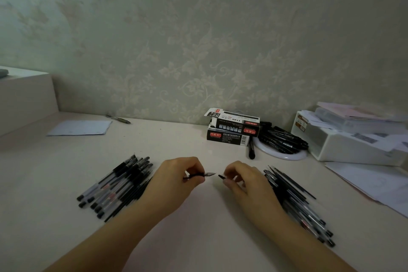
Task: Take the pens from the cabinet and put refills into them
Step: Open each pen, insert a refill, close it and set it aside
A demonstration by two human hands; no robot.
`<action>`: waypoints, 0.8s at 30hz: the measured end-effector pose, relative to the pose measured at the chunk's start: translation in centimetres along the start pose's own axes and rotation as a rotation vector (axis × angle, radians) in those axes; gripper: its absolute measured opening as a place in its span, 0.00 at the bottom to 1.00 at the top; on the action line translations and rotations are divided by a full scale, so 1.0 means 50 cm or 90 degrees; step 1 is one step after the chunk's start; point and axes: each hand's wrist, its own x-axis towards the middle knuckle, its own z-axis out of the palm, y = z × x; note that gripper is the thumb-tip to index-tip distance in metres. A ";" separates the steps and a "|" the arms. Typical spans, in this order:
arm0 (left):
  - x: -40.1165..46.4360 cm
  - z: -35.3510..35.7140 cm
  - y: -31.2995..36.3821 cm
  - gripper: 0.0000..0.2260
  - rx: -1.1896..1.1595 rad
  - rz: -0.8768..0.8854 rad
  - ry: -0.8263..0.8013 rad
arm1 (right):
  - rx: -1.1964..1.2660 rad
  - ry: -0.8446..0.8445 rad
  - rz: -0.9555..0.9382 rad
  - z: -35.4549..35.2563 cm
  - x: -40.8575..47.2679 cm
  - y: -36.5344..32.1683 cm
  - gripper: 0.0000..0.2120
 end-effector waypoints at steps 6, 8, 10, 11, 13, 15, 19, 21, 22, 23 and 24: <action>-0.002 0.004 0.000 0.02 0.005 0.022 -0.026 | 0.001 -0.021 -0.058 -0.005 0.003 -0.006 0.06; -0.001 0.004 0.000 0.02 0.001 0.032 -0.036 | 0.011 -0.025 -0.071 -0.003 0.002 -0.011 0.06; 0.000 0.005 0.001 0.03 -0.007 0.036 -0.042 | 0.039 -0.024 -0.072 -0.005 0.003 -0.013 0.07; 0.001 0.006 0.001 0.03 -0.011 0.038 -0.046 | 0.055 -0.029 -0.072 -0.007 0.002 -0.015 0.07; 0.001 0.009 0.000 0.04 -0.013 0.044 -0.058 | 0.080 -0.039 -0.071 -0.007 0.001 -0.019 0.08; 0.000 0.011 -0.001 0.07 -0.009 0.045 -0.076 | 0.124 -0.029 -0.047 -0.005 -0.001 -0.023 0.08; 0.002 0.009 0.000 0.06 0.000 0.056 -0.090 | 0.262 -0.022 0.079 -0.004 -0.002 -0.020 0.01; -0.002 0.010 0.003 0.04 0.032 0.081 -0.095 | 0.306 -0.063 0.107 -0.005 -0.003 -0.015 0.03; -0.005 0.012 0.005 0.03 0.049 0.092 -0.097 | 0.318 -0.081 0.114 -0.005 -0.003 -0.013 0.04; -0.008 0.014 0.007 0.02 0.056 0.098 -0.096 | 0.331 -0.092 0.122 -0.005 -0.003 -0.012 0.04; -0.010 0.016 0.009 0.01 0.051 0.096 -0.097 | 0.340 -0.096 0.127 -0.006 -0.002 -0.010 0.05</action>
